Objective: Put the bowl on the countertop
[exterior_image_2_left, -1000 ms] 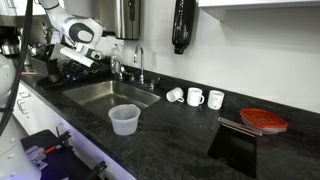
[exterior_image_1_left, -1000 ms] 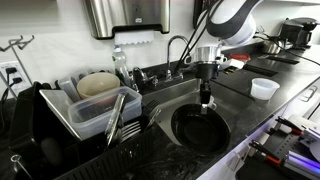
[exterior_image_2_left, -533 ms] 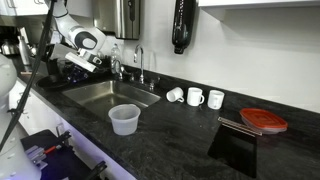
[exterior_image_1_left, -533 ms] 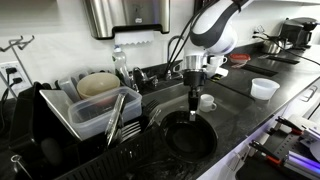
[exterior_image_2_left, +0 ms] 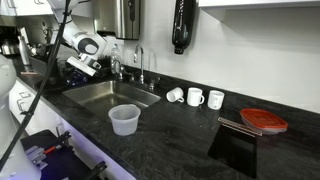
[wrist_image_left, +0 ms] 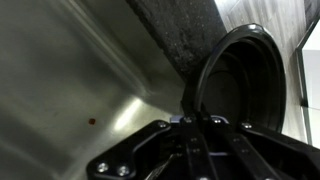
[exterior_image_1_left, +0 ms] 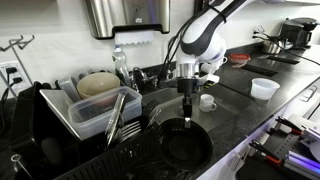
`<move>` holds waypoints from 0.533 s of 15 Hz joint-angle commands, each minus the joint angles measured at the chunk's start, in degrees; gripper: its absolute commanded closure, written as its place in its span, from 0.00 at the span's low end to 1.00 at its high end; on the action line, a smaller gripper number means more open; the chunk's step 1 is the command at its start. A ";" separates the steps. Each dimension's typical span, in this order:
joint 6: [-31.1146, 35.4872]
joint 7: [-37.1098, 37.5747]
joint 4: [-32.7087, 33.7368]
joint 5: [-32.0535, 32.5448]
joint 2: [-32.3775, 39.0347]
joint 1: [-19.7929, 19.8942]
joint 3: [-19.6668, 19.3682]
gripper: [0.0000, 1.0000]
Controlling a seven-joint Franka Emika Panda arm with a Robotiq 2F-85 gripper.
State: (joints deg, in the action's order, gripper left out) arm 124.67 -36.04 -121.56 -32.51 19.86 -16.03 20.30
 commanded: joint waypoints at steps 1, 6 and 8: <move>-2.69 -0.65 -0.04 1.42 -0.13 2.01 0.68 0.98; -2.85 0.23 -0.01 2.10 0.22 2.30 0.77 0.79; -3.25 0.21 0.06 2.16 0.22 2.28 0.81 0.64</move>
State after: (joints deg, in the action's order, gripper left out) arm 121.37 -36.06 -121.56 -30.68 19.95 -14.47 20.35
